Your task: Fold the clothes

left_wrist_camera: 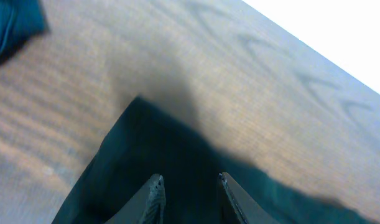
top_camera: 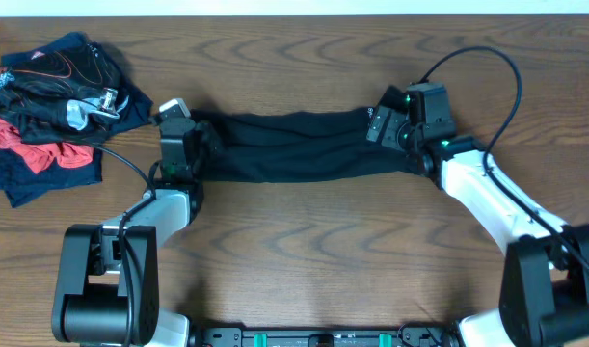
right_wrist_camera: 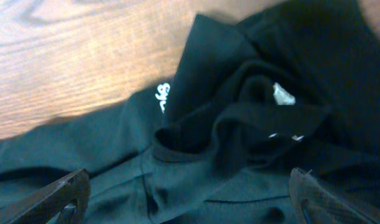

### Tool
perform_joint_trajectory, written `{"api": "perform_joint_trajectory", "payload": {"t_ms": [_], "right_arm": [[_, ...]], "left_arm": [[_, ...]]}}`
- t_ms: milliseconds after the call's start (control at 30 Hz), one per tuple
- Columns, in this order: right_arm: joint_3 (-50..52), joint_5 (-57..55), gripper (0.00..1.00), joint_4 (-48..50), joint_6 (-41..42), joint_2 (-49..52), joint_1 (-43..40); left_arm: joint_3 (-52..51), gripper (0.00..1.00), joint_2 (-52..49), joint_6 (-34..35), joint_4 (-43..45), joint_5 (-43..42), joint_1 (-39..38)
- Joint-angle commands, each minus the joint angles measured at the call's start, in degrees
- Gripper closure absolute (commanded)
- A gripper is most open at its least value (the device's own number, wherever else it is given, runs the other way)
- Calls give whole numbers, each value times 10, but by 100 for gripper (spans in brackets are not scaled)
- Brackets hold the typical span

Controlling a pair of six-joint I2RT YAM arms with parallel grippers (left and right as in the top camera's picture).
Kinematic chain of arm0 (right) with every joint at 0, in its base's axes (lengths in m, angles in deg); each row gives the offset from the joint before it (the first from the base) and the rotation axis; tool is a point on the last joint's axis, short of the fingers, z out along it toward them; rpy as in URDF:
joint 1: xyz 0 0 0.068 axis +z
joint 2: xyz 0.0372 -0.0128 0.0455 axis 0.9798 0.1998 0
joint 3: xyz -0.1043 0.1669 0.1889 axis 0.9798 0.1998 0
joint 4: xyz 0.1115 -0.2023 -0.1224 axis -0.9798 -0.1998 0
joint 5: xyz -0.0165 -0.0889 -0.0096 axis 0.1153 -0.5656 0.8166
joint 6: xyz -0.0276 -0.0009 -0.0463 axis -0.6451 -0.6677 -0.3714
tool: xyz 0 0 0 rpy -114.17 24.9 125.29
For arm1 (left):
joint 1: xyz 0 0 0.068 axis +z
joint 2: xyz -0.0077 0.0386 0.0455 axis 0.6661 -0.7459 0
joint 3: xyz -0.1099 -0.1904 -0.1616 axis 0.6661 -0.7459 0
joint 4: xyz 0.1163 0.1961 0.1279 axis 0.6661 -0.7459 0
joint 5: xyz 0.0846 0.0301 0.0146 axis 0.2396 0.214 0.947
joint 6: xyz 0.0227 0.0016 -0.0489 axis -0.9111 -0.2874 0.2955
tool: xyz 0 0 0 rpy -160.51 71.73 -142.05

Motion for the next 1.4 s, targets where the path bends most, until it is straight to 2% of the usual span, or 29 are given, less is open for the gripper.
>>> {"api": "perform_joint_trajectory", "payload": {"t_ms": [0, 100, 200, 233, 267, 300, 367, 400, 567, 667, 733, 1000, 1100, 1167, 1367], "right_arm": [[-18, -21, 1, -32, -20, -23, 4], [-32, -45, 1, -95, -23, -35, 4], [-55, -101, 1, -188, -23, -51, 4], [-66, -120, 1, -226, -23, -57, 4], [-78, -136, 1, -265, -23, -63, 4], [-87, -147, 1, -293, -23, -67, 4], [-106, -165, 1, -351, -23, -78, 4], [-111, -169, 1, -369, -23, -83, 4], [-121, -170, 1, -418, -23, -116, 5], [-121, -170, 1, -423, -23, -129, 5], [-121, -168, 1, -425, -23, -135, 5], [-121, -154, 1, -437, -22, -144, 5], [-121, -148, 1, -441, -23, -145, 5], [-121, -144, 1, -442, -23, -145, 5], [-121, -144, 1, -441, -23, -145, 5]], "left_arm": [[28, 71, -1, -8, -14, 1, 0], [32, 88, -1, -9, -80, 3, 2], [32, 92, 0, -19, -157, 3, 21], [33, 83, 0, -19, -186, -3, 32], [36, 57, 0, -19, -212, -18, 45], [40, 48, 0, -19, -239, -47, 62], [48, 19, 0, -19, -270, -127, 99], [49, 14, 0, -19, -272, -172, 117], [52, 13, 0, -8, -229, -390, 214], [56, 12, 0, 0, -207, -464, 241], [59, 11, 0, 16, -206, -480, 244], [60, 14, -2, 60, -210, -478, 244], [60, 15, -2, 59, -245, -419, 244], [60, 20, -3, 54, -266, -387, 244], [60, 15, -60, 42, -263, -378, 244]]}}
